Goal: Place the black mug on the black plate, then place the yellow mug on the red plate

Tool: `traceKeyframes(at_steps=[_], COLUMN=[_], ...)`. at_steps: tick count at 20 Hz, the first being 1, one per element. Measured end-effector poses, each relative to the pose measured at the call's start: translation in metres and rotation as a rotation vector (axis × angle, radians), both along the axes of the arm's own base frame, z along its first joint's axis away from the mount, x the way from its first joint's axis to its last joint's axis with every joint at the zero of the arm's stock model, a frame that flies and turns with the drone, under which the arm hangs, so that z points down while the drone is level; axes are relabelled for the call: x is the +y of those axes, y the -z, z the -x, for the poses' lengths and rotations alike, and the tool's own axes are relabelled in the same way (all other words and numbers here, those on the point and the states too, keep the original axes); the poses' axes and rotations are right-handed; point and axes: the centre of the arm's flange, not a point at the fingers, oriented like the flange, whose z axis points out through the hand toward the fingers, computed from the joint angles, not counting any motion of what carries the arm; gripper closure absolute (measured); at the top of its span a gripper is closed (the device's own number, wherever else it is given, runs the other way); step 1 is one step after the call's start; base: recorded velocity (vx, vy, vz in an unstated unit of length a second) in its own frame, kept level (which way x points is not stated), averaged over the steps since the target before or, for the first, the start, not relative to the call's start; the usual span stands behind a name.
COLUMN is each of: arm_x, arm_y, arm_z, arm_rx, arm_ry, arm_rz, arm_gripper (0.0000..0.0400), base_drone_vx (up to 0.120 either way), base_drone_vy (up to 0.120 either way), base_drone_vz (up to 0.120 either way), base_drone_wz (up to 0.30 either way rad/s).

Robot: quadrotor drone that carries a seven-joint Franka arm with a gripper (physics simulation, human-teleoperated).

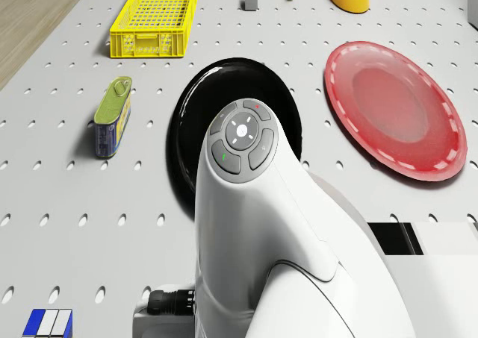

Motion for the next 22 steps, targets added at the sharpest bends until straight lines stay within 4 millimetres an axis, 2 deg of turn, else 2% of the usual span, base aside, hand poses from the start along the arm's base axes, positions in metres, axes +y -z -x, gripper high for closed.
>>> traceKeyframes(at_steps=[7, 10, 22], arm_x=[0.0000, 0.0000, 0.0000], arm_y=[0.0000, 0.0000, 0.0000], arm_z=[0.0000, 0.0000, 0.0000], arm_rx=[0.000, 0.000, 0.000], arm_ry=[0.000, 0.000, 0.000], arm_rz=[0.000, 0.000, 0.000], arm_gripper=[0.0290, 0.0290, 0.0290], base_drone_vx=[0.120, 0.120, 0.120], base_drone_vy=[0.000, -0.067, 0.000], base_drone_vz=[0.000, 0.000, 0.000], base_drone_wz=[0.000, 0.000, 0.000])
